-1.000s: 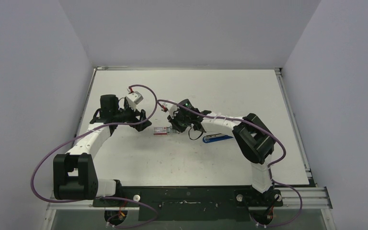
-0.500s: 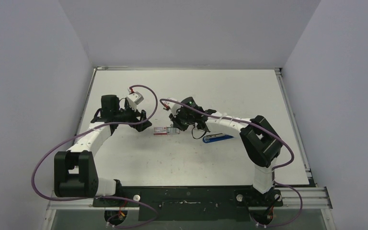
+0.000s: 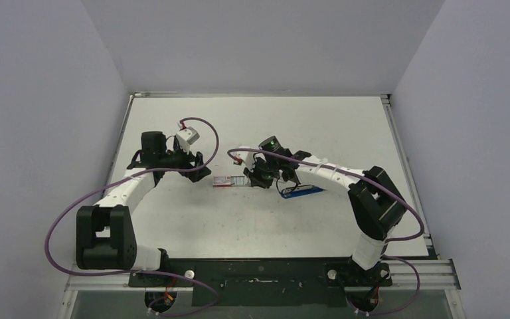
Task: Load the staples into the stapler
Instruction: Pick up several staples from the staple box, then place the staple at the center of the board.
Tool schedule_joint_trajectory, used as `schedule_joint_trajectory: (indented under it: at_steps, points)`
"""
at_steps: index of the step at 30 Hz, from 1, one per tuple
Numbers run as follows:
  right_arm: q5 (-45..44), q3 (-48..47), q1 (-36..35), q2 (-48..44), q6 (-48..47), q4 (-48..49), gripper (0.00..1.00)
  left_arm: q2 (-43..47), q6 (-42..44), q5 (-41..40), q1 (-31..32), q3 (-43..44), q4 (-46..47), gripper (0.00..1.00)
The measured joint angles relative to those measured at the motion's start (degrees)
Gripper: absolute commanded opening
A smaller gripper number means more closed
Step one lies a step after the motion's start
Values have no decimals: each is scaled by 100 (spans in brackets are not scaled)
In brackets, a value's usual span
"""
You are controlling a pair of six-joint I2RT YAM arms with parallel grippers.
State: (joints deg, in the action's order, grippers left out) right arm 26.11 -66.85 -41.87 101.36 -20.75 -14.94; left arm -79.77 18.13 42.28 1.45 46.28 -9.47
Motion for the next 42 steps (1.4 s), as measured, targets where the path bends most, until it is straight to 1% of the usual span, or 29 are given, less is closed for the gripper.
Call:
schedule_joint_trajectory:
  at_steps: [6, 10, 14, 19, 28, 32, 35, 37, 40, 42]
  points:
    - [-15, -2, -472, -7, -437, -647, 6, -17, -85, 0, 0, 0, 79, 84]
    - [-101, -105, -682, 289, -518, -933, 7, -17, -98, -2, 0, 0, 107, 84]
    - [-321, -177, -697, 529, -568, -1139, 8, -17, -94, -4, 0, 0, 109, 84]
    - [-490, -197, -699, 538, -608, -1287, 8, -17, -96, -4, 0, 0, 109, 84]
    - [-463, -125, -671, 474, -710, -1274, 7, -17, -90, 4, 0, 0, 111, 84]
    - [-11, -52, -468, 319, -688, -1261, 7, -17, -4, 197, 7, -7, 170, 83]
    - [599, -52, -15, 164, -507, -1187, 6, 11, 168, 378, 79, -11, 271, 83]
    - [1049, -52, 354, 44, -275, -1097, 6, 76, 380, 479, 240, -13, 273, 83]
    - [1611, -52, 785, -79, 144, -914, 6, 186, 787, 584, 658, -2, 208, 81]
    - [1961, -52, 975, -122, 492, -774, 6, 212, 1040, 623, 946, 48, 107, 78]
